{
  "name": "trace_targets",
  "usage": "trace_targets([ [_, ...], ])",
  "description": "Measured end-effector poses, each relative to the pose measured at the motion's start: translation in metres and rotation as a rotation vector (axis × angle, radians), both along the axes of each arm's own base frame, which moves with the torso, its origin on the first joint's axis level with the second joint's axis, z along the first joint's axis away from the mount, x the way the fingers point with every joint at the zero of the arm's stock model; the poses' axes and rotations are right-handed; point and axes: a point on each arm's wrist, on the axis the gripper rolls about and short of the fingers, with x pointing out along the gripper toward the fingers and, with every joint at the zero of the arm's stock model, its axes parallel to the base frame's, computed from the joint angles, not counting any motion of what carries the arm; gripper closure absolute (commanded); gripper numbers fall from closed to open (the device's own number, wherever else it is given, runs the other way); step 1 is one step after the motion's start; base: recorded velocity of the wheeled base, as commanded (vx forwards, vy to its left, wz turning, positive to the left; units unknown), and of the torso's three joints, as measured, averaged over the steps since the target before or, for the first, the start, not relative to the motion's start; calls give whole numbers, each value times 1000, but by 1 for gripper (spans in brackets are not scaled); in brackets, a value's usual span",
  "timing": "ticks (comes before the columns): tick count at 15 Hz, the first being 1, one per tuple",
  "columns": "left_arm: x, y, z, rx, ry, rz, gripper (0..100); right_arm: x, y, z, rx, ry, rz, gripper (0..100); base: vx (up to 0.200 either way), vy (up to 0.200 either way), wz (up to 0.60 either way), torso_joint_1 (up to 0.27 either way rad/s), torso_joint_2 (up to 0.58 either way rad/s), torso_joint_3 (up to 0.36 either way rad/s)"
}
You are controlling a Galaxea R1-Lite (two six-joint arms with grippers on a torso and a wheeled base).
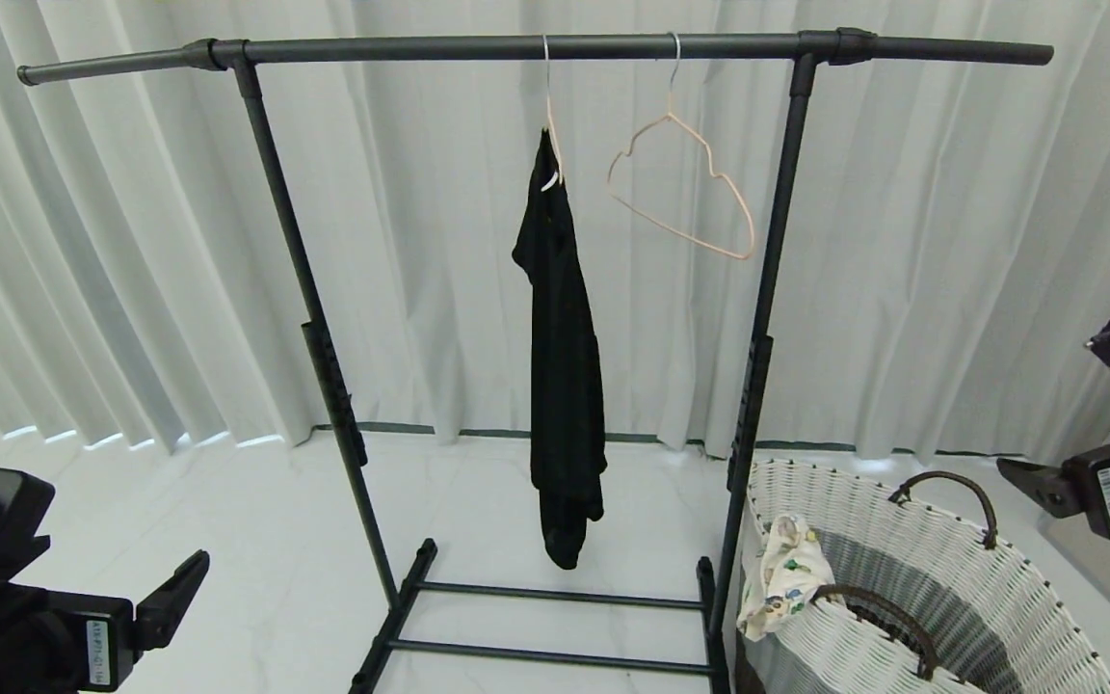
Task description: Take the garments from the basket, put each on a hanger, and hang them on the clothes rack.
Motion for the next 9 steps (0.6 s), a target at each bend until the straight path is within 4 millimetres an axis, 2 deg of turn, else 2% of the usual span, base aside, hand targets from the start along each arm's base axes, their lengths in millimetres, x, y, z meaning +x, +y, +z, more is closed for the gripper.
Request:
trace_targets([
  [5, 0, 0, 1, -1, -3, -1, 0, 0, 3, -15, -59, 54, 120, 0, 200, 0, 0, 2, 4, 5],
  [9, 1, 0, 1, 4, 0, -2, 0, 10, 8, -41, -67, 77, 131, 0, 200, 0, 0, 0, 4, 4],
])
